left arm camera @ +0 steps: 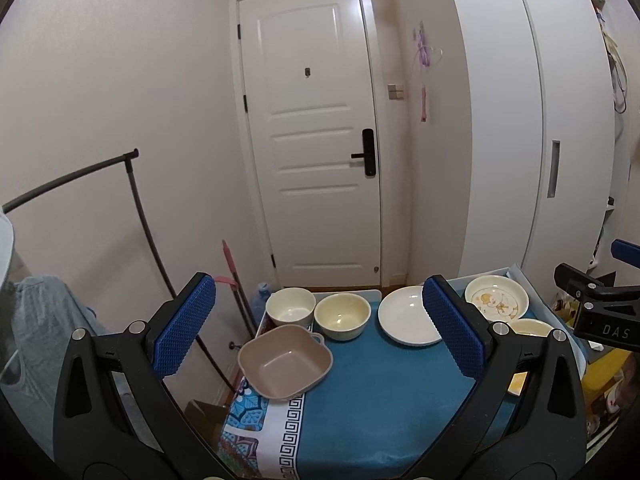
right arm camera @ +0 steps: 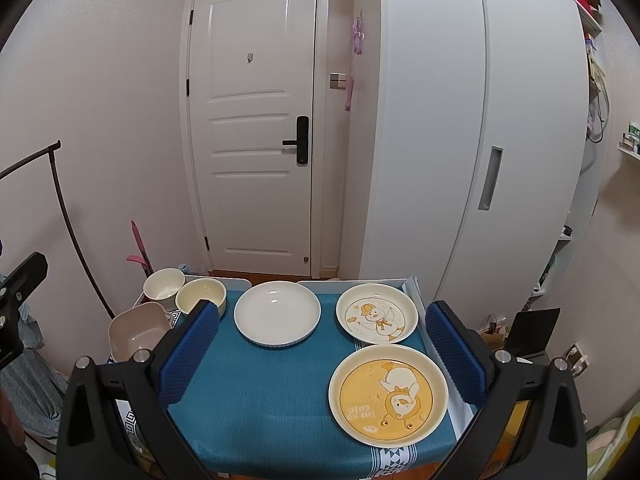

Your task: Organize plates and bowls

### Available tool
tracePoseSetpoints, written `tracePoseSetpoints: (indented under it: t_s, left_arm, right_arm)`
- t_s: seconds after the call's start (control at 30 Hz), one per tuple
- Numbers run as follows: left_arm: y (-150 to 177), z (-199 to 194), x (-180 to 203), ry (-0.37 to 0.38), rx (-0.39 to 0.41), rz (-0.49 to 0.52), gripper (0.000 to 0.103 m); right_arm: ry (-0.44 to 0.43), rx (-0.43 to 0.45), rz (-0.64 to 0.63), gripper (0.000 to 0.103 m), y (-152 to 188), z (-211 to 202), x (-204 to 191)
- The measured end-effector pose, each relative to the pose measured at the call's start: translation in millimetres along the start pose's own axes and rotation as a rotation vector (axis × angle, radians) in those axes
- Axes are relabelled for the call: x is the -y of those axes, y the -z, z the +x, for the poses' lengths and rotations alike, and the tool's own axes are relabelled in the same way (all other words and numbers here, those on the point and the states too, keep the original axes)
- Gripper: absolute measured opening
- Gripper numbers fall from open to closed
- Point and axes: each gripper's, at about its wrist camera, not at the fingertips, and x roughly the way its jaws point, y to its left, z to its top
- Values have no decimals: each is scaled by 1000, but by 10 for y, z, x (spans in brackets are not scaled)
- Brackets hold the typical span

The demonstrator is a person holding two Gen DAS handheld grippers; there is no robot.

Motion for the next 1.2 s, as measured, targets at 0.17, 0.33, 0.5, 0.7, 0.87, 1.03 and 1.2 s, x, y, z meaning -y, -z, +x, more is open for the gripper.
tracePoseSetpoints:
  t_s: [0.17,0.33,0.5,0.7,0.87,1.03,1.2]
  left_arm:
    - [-10,21,-19,-8,1,-2,103]
    - [9,52,-26,-3,-10,-13,103]
    - [-2,68,-8,-6,-11,-7,103]
    - [-10,65,-10,-3,-9,-11,103]
    - [-2,66,-19,-4,-6,-4,103]
    - [3,69,-34,4,-9,-2,103]
    - [-11,61,-58,7,-6,-5,103]
  right_arm:
    - [-4,1,1,103,-39,32,19]
    - [-2,-9,2,103,-58,64,28]
    - [2,-3,1,103,-79,66,18]
    - [4,-3,2,103,-77,77,0]
    - [4,-3,3,103,-71,76,-11]
    - [5,-5,2,103,-72,84,-20]
    - [4,-4,-2,103,-76,89,-27]
